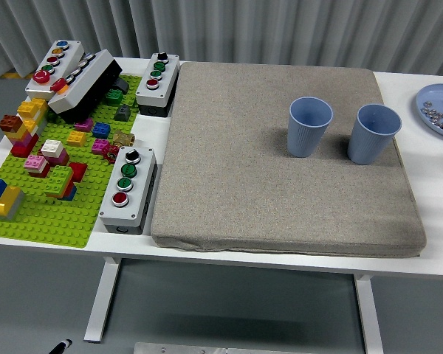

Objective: Pick cup pour cup place

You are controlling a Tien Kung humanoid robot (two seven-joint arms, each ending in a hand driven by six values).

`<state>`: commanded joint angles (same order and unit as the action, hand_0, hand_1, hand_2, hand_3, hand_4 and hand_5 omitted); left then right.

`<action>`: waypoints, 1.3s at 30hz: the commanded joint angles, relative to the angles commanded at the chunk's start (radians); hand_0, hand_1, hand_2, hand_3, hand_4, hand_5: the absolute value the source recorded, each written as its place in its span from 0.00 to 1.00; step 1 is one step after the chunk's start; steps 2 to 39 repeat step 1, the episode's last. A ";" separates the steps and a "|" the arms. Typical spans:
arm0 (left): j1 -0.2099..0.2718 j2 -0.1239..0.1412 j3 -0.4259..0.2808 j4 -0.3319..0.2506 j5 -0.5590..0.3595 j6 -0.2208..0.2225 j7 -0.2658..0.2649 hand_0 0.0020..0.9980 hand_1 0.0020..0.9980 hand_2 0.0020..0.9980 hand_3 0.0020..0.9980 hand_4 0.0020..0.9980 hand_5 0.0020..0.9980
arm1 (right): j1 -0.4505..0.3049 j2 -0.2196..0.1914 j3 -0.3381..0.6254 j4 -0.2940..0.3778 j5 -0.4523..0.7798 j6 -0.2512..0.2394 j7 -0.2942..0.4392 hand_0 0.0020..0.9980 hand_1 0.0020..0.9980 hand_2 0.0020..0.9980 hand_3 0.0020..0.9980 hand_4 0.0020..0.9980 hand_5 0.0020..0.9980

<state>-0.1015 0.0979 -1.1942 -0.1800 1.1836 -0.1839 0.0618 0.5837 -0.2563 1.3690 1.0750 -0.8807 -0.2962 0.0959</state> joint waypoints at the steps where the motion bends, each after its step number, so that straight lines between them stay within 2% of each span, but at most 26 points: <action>1: 0.000 0.000 -0.002 0.000 0.001 0.000 0.000 0.83 0.81 0.89 0.79 0.64 0.99 | 0.000 0.000 0.000 0.000 0.000 0.000 0.000 0.89 0.77 0.77 0.78 0.79 1.00; 39: 0.000 0.000 -0.002 0.000 0.001 0.000 0.000 0.83 0.81 0.89 0.79 0.64 0.99 | 0.000 0.000 0.000 0.000 0.000 0.000 0.000 0.89 0.77 0.77 0.78 0.79 1.00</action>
